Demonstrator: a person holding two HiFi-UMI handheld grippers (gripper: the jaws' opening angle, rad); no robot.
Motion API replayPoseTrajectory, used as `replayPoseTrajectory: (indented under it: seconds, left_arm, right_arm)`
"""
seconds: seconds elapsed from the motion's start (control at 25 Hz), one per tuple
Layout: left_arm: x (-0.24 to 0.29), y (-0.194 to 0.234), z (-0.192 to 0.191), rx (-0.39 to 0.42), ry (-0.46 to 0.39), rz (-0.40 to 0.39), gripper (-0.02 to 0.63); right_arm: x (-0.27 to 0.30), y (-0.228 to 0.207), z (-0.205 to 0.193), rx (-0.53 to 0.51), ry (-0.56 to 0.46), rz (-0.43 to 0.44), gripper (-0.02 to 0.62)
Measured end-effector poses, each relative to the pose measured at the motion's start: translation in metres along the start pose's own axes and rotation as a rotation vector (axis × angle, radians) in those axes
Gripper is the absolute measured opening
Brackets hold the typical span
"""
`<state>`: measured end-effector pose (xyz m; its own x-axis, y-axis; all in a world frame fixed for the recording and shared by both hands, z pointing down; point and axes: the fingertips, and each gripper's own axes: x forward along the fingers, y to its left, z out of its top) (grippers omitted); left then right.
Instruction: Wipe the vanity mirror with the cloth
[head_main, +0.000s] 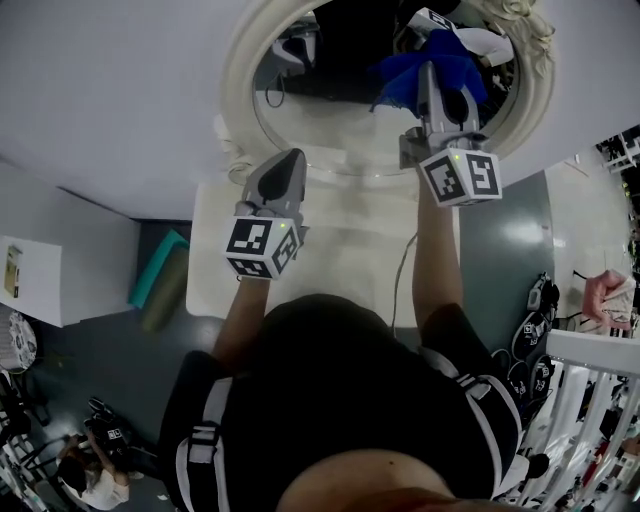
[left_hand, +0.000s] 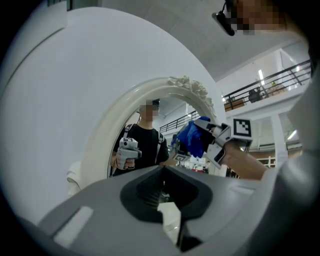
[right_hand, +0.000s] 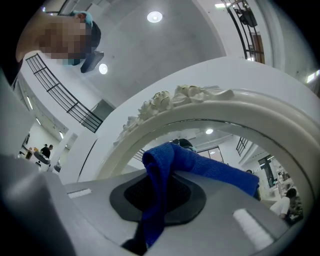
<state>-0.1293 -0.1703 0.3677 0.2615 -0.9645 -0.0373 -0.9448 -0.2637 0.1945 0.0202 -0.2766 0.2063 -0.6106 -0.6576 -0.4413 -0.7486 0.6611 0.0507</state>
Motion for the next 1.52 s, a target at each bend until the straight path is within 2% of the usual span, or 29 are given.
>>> replayPoseTrajectory:
  seconds: [0.48,0.8,1.0,1.16,1.36,1.52]
  left_arm:
    - [-0.019,0.012,0.008,0.001,-0.022,0.035,0.008]
    - [-0.033,0.029,0.005,-0.029,-0.029,0.051,0.008]
    - [-0.043,0.037,0.000,-0.038,-0.024,0.078,0.008]
    - [-0.050,0.039,-0.001,-0.038,-0.022,0.095,0.008]
    - [-0.057,0.040,0.002,-0.033,-0.020,0.096,0.008]
    - [-0.057,0.030,0.005,-0.027,-0.017,0.092,0.008]
  right_arm:
    - [0.036,0.061,-0.008,-0.167,0.085,0.084,0.029]
    - [0.066,0.142,-0.063,-0.329,0.269,0.246,0.029]
    - [0.068,0.176,-0.101,-0.318,0.362,0.342,0.029]
    - [0.067,0.186,-0.113,-0.381,0.349,0.347,0.029]
    - [0.060,0.191,-0.107,-0.376,0.309,0.360,0.029]
    - [0.047,0.182,-0.093,-0.324,0.275,0.341,0.029]
